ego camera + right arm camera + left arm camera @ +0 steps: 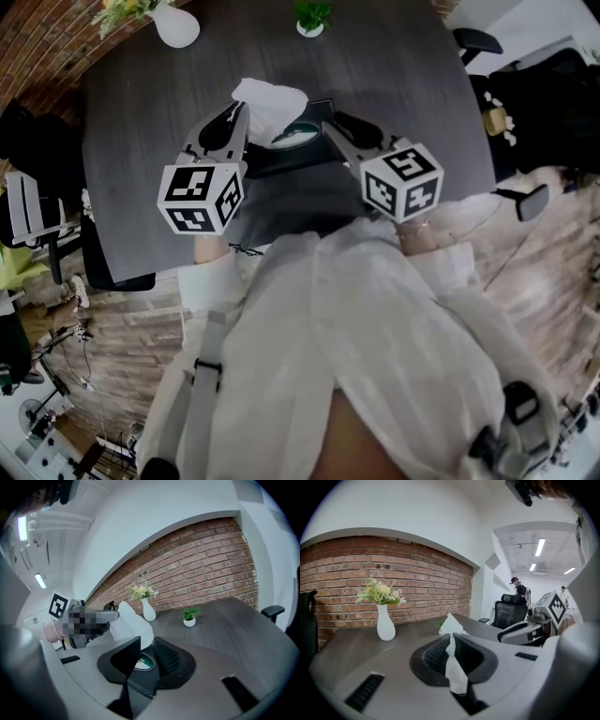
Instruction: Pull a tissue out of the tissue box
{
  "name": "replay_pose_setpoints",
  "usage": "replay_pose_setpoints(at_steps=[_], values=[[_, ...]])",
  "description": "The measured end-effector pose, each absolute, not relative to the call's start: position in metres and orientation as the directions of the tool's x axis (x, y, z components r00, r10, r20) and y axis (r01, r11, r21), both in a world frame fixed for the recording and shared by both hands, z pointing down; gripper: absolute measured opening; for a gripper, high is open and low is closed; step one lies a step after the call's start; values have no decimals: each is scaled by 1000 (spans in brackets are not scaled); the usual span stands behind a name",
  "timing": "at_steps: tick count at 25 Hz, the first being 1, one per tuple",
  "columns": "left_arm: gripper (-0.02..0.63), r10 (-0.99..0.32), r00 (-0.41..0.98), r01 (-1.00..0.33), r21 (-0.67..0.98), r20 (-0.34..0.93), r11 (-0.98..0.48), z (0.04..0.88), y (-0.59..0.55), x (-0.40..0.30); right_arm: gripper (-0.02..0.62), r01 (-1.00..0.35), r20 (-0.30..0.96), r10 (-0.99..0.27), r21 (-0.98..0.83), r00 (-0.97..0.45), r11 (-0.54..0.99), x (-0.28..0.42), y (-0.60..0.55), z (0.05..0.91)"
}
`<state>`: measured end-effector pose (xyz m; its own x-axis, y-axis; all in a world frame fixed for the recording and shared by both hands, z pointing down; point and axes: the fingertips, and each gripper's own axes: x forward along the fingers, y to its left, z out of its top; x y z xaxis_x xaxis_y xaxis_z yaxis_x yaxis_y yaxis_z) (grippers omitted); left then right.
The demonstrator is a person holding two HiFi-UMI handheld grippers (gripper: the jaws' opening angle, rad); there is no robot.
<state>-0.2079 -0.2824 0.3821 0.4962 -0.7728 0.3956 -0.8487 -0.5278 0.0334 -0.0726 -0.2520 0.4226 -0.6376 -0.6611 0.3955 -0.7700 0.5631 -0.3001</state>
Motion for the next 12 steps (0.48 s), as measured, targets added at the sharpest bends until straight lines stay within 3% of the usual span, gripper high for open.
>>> replay_pose_setpoints(at_steps=[12], values=[[18, -815, 501, -864, 110, 291, -491, 360, -286, -217, 87, -757, 365, -664, -287, -653, 587, -75, -255, 400]])
